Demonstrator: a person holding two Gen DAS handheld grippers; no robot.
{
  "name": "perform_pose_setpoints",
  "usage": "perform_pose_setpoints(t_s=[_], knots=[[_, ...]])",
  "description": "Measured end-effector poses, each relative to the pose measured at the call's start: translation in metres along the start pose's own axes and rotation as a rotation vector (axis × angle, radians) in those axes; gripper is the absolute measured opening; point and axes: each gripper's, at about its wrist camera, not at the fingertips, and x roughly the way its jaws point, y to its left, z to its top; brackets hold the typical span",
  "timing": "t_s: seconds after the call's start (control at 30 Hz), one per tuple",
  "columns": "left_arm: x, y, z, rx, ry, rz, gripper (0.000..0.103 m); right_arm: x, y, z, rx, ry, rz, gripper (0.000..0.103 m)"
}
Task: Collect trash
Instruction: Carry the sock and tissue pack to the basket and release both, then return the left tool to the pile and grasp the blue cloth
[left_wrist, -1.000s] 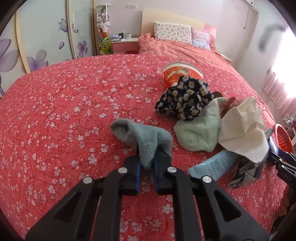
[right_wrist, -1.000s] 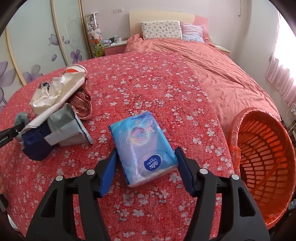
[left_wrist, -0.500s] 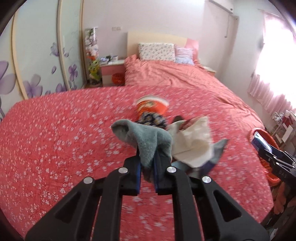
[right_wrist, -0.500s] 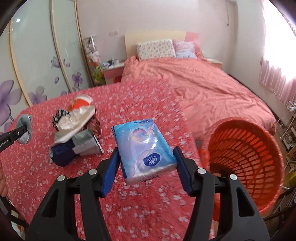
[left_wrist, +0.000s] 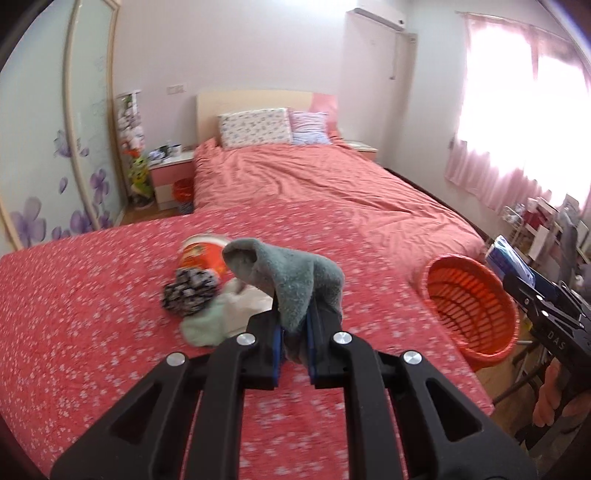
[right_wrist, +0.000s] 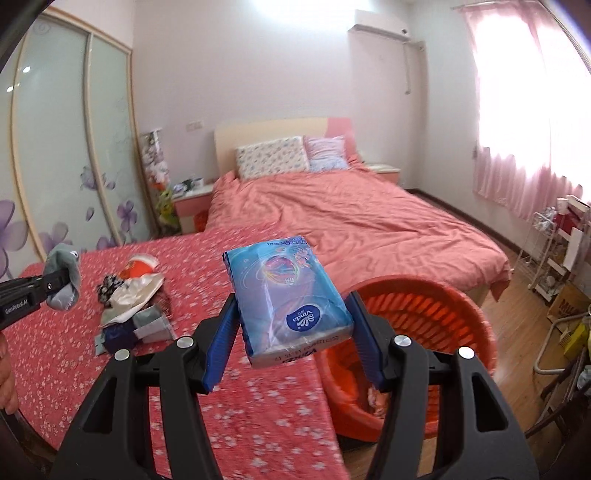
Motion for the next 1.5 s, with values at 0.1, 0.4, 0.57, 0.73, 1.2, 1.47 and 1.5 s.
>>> perform_pose_setpoints(t_s=[0.1,0.4,0.57,0.73,1.2,1.47,1.5], knots=[[0.003,-0.021,0.003,0.02,0.001,-0.035,0.011,-0.003,-0.015,0.0,0.015,-0.019,-0.039,0.058],[0.026,-0.09,0.007,0.067,0.024,-0.153,0.011,-0.003,-0.048,-0.005,0.066,-0.044,-0.127,0.058],[0.041,-0.132,0.005,0.109,0.039,-0.224,0.011,0.003,-0.071,-0.009,0.122,-0.047,-0.155,0.058],[0.057,-0.162,0.005,0.135,0.056,-0.28,0.011,0.007,-0.092,-0.014,0.17,-0.048,-0.17,0.058],[0.13,-0.246,-0.004,0.226,0.151,-0.342,0.017,0.036,-0.142,-0.022,0.302,-0.011,-0.15,0.06],[0.171,-0.243,-0.017,0.208,0.223,-0.278,0.04,0.052,-0.145,-0.034,0.332,0.056,-0.142,0.069],[0.172,-0.236,-0.019,0.209,0.224,-0.266,0.041,0.051,-0.143,-0.037,0.326,0.063,-0.15,0.07]])
